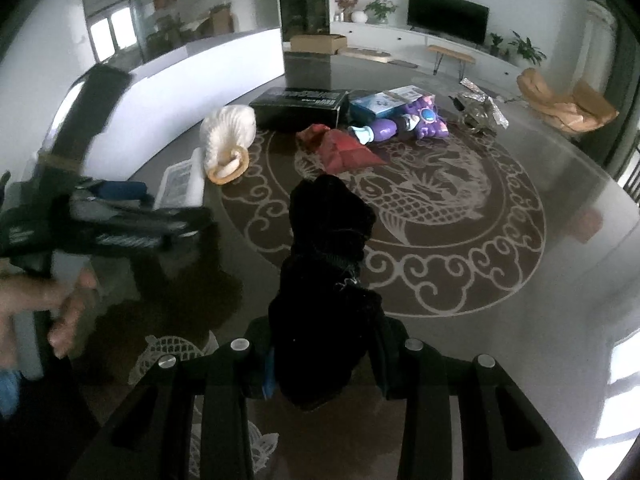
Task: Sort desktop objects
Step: 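Grasp the white lotion bottle with the left gripper while the right holds the gloves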
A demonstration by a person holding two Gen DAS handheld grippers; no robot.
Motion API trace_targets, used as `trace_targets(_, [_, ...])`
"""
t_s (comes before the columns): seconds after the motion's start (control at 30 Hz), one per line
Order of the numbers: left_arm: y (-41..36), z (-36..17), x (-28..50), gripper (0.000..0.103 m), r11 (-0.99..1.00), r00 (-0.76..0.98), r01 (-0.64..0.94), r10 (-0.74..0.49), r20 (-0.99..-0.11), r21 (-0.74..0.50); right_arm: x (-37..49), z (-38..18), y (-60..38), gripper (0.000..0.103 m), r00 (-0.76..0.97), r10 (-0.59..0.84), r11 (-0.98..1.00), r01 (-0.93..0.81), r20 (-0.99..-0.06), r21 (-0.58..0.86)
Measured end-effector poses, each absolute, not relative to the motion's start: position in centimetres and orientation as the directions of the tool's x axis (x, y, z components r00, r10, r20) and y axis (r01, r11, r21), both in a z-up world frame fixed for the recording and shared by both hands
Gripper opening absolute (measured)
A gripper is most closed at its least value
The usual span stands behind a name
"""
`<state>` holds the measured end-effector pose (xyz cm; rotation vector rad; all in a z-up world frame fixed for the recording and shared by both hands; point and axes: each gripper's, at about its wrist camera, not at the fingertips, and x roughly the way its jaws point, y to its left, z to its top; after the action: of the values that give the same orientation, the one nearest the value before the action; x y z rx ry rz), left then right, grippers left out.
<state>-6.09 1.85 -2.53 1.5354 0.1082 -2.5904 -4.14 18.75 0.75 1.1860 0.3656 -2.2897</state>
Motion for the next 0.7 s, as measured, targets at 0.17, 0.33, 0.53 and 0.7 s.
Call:
trace_targets(0.17, [1.0, -2.4, -5.7, 0.103, -0.998, -0.465, 0.062, -0.029, -0.885, 0.0, -5.4, 0.4, 18.3, 0.064, -0.459, -0.309, -0.823, 0.569, -0.833, -0.008])
trace_targets(0.33, [1.3, -2.5, -7.9, 0.103, -0.995, -0.437, 0.098, -0.044, -0.898, 0.001, -6.7, 0.3, 17.0, 0.08, -0.465, -0.301, -0.827, 0.562, -0.833, -0.015])
trace_targets(0.53, [0.3, -1.2, -5.7, 0.051, -0.996, -0.546, 0.04, 0.043, -0.837, -0.077, -6.2, 0.8, 17.9, 0.034, -0.436, -0.285, -0.841, 0.541, -0.853, 0.005])
trace_targets(0.7, [-1.1, 1.0, -2.6, 0.051, -0.98, -0.632, 0.034, 0.13, -0.764, -0.194, -5.3, 4.3, 18.5, 0.034, -0.462, -0.336, -0.845, 0.533, -0.821, 0.046])
